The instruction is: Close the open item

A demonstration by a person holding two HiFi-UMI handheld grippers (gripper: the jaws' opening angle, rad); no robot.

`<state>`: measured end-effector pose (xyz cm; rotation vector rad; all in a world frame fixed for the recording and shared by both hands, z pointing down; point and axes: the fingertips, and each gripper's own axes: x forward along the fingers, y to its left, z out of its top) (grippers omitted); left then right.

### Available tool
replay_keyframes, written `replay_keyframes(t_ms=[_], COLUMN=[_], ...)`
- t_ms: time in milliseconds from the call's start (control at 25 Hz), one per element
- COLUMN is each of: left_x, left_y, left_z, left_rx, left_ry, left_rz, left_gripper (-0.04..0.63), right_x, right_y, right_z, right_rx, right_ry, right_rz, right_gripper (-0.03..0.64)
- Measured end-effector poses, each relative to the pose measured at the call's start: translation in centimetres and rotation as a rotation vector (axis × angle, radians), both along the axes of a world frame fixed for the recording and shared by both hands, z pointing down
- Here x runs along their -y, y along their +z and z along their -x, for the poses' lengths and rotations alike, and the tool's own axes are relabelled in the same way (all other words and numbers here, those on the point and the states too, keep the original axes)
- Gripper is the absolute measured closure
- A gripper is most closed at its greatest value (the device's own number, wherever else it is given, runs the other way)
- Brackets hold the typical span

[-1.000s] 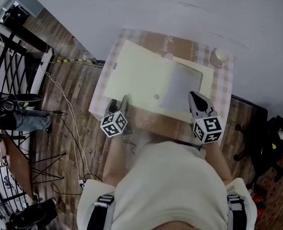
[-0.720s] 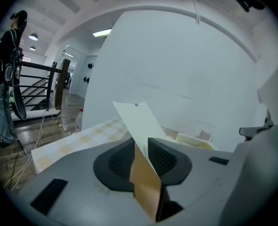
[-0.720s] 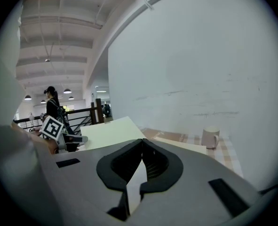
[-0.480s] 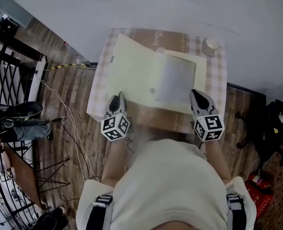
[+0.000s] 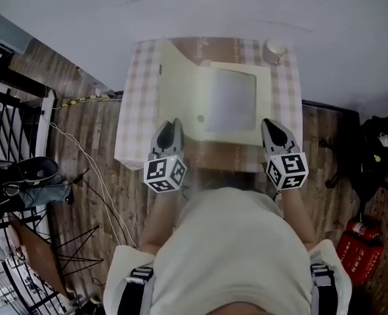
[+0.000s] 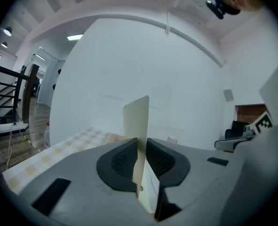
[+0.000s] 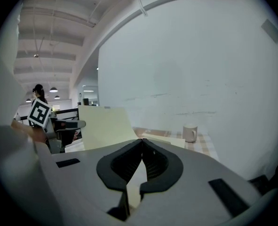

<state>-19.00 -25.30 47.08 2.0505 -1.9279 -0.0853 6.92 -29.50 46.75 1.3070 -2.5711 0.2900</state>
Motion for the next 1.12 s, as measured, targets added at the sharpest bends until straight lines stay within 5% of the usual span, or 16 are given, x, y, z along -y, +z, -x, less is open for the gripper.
replay_keyframes(t_ms=[1120], left_x=[-0.3], left_y=[0.9], left_z=[-16.1], left_rx=[0.038], left_ry=[0.593], left_rz=[0.02], left_gripper=[0.535], right_x=[0.2], right_y=[-1.6], right_z=[-5.7], right_rx=[-0.061], right_ry=[0.154], right_rz=[-0.055], right_gripper=[0.617])
